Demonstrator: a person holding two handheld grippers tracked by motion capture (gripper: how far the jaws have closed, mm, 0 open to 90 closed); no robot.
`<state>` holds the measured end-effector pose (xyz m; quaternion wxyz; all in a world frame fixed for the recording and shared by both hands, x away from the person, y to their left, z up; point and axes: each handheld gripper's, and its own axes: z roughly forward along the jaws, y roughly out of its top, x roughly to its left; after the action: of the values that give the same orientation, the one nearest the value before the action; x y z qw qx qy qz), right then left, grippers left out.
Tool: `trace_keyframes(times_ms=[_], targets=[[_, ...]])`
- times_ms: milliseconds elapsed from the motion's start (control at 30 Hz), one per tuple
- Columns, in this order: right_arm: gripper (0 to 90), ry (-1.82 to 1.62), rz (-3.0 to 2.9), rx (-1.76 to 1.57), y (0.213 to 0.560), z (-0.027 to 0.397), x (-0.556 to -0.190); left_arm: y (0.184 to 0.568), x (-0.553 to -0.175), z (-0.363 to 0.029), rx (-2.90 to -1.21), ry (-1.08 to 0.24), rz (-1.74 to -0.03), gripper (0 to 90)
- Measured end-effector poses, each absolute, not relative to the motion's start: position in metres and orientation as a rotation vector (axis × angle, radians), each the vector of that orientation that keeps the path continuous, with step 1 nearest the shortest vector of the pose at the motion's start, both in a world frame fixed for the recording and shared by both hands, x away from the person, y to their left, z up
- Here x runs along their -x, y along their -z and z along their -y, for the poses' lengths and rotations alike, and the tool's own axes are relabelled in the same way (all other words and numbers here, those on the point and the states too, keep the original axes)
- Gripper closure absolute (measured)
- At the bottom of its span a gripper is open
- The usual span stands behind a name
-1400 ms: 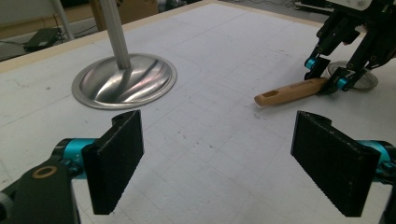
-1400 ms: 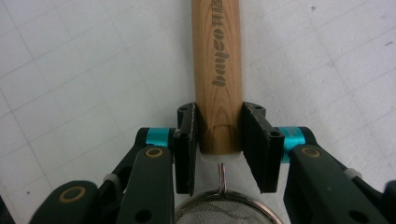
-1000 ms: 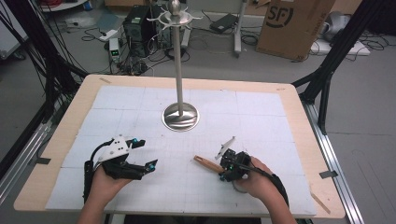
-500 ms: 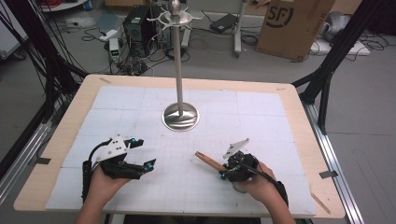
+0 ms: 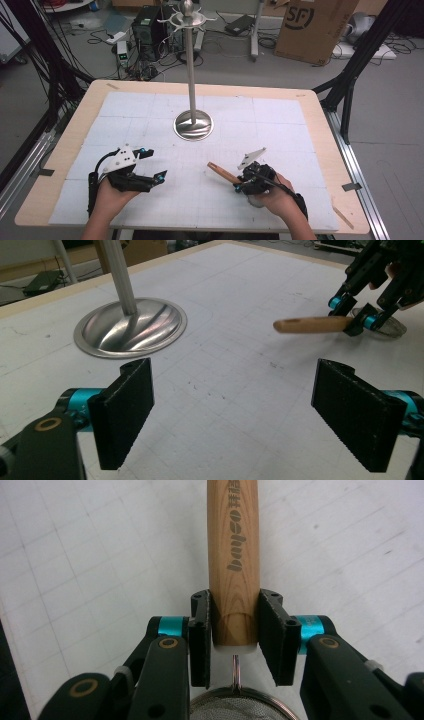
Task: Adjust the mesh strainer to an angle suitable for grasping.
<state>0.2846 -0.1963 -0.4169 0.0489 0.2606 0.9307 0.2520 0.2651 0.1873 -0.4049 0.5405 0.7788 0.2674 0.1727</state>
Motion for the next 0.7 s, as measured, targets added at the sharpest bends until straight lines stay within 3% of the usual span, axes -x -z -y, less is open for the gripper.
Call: trace_keyframes(times_ms=[700], targets=[[64.2,-0.362,-2.966,-0.751,0.412,0.163,-0.297,0.405,-0.266,-0.185,-1.854,-0.406,-0.631,17.8]])
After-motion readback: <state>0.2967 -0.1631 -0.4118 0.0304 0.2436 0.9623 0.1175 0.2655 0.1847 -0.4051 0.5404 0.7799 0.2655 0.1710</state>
